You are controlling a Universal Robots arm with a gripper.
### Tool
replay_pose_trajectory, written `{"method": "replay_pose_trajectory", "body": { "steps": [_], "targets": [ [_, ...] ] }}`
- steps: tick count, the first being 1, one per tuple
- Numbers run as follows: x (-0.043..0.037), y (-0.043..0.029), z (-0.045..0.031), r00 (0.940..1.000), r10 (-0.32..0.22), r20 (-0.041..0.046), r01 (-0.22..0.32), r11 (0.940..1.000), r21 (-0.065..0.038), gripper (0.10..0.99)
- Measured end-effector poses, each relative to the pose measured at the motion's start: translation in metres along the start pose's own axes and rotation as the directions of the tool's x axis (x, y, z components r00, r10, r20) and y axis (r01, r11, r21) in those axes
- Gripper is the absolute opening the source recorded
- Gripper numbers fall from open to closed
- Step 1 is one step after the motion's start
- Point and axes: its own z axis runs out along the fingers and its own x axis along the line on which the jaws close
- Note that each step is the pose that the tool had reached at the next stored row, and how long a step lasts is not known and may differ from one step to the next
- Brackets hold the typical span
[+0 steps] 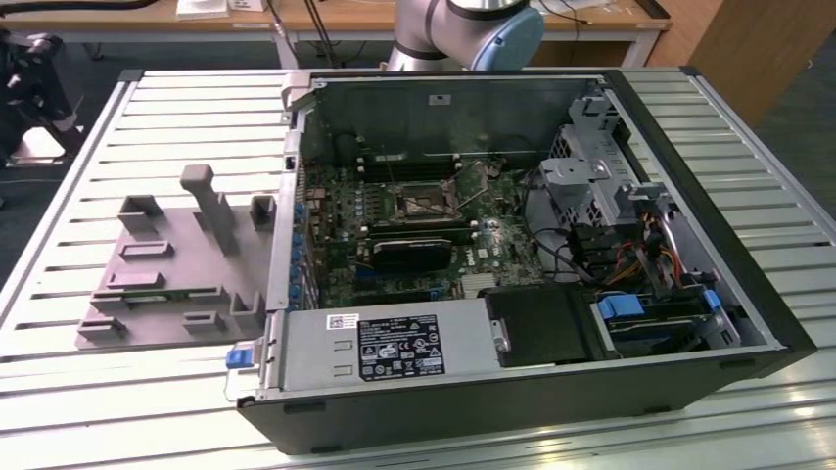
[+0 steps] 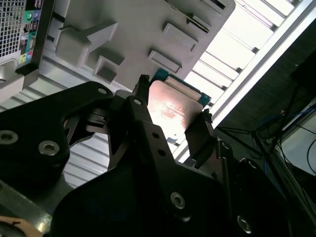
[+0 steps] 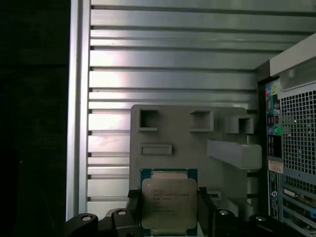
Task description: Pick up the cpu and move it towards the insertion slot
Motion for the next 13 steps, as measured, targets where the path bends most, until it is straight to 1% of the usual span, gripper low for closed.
{"method": "replay_pose_trajectory", "body": {
  "steps": [3, 9, 13],
  "targets": [
    [-0.0004, 0.0005, -0.0078, 1.0, 0.0, 0.0016, 0.0, 1.0, 0.0, 0.541],
    [-0.0011, 0.0006, -0.0082, 1.0, 0.0, 0.0015, 0.0, 1.0, 0.0, 0.541],
    [-0.0077, 0.0007, -0.0077, 1.0, 0.0, 0.0016, 0.0, 1.0, 0.0, 0.541]
  ]
}}
